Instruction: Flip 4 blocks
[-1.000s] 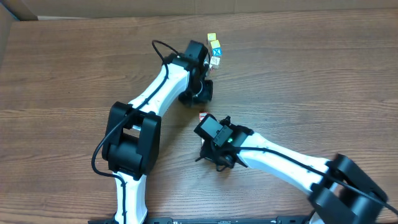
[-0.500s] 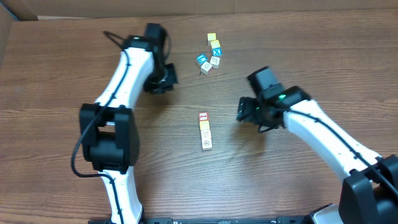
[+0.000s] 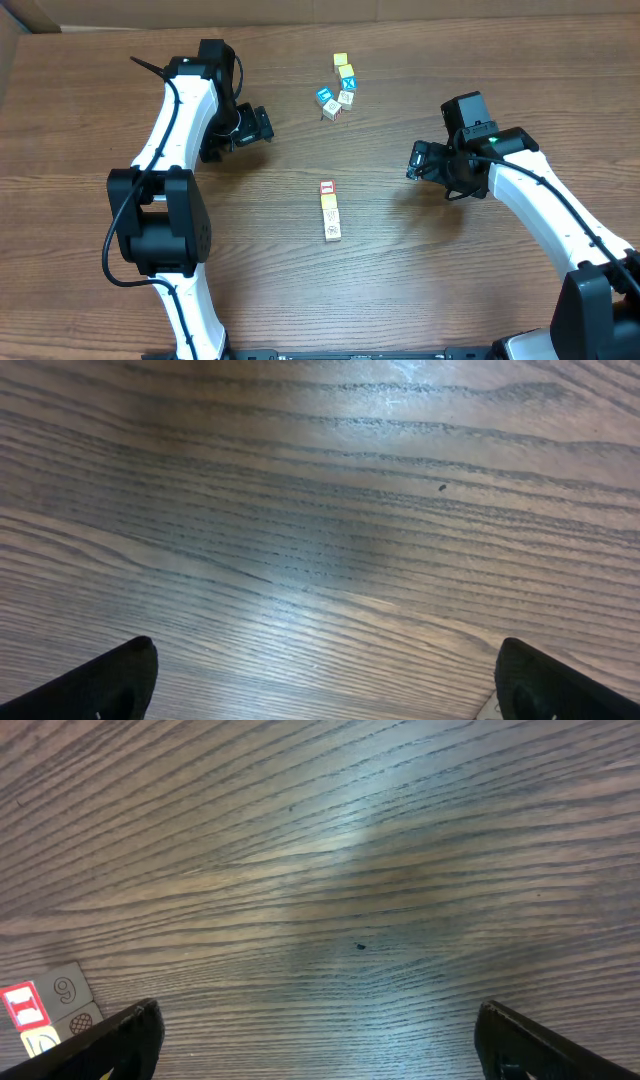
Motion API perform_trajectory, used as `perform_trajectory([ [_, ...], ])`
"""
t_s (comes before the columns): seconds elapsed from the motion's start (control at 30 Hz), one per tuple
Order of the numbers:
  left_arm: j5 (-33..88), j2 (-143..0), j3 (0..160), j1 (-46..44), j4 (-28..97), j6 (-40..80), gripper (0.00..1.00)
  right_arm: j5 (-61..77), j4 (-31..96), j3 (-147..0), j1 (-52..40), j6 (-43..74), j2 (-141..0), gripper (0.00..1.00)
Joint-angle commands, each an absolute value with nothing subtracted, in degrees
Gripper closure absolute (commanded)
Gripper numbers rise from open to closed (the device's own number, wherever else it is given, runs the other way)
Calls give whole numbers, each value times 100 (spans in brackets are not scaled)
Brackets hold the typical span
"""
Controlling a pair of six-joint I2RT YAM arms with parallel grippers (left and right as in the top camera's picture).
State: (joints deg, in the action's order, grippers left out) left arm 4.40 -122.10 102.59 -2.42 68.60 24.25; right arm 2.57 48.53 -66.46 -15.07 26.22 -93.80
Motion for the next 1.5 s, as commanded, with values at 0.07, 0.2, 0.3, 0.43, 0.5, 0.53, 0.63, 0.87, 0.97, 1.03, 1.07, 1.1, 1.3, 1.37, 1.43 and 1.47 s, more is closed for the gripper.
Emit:
perform_trajectory([
  [0.07,401,-12248,10377,-255,6855,2462,0,246,4831,-6751,-1492,2523,-9264,0],
  [0.2,403,-12248,10377,-255,6853,2462,0,246,4831,-6751,-1492,2523,-9264,0],
  [0.3,401,-12248,10377,-255,6855,2462,0,246,4831,-6751,-1492,2523,-9264,0],
  [0.43,401,-12248,10377,-255,6853,2462,0,246,4831,-6751,-1492,2523,-9264,0],
  [0.5,403,-12248,10377,-255,6855,2462,1,246,4831,-6751,-1492,2523,-9264,0],
  [0.53,403,-12248,10377,-255,6853,2462,0,246,4831,-6751,-1492,2523,-9264,0],
  [0.63,403,-12248,10377,-255,6855,2462,0,246,4831,-6751,-1492,2523,-9264,0],
  [0.87,403,-12248,10377,-255,6853,2462,0,246,4831,-6751,-1492,2523,-9264,0],
  [0.97,403,-12245,10377,-255,6853,2462,0,246,4831,-6751,-1492,2523,-9264,0],
  [1.03,403,-12248,10377,-255,6853,2462,0,246,4831,-6751,-1492,2523,-9264,0],
  [1.07,403,-12248,10377,-255,6853,2462,0,246,4831,-6751,-1492,2523,-9264,0],
  [1.1,403,-12248,10377,-255,6853,2462,0,246,4831,-6751,-1492,2523,-9264,0],
  [1.3,403,-12245,10377,-255,6855,2462,0,246,4831,-6751,-1492,2523,-9255,0],
  [1.37,403,-12248,10377,-255,6853,2462,0,246,4834,-6751,-1498,2523,-9185,0],
  [1.43,403,-12248,10377,-255,6853,2462,0,246,4831,-6751,-1498,2526,-9041,0],
  [1.47,401,-12245,10377,-255,6855,2462,0,246,4834,-6751,-1498,2523,-8945,0],
])
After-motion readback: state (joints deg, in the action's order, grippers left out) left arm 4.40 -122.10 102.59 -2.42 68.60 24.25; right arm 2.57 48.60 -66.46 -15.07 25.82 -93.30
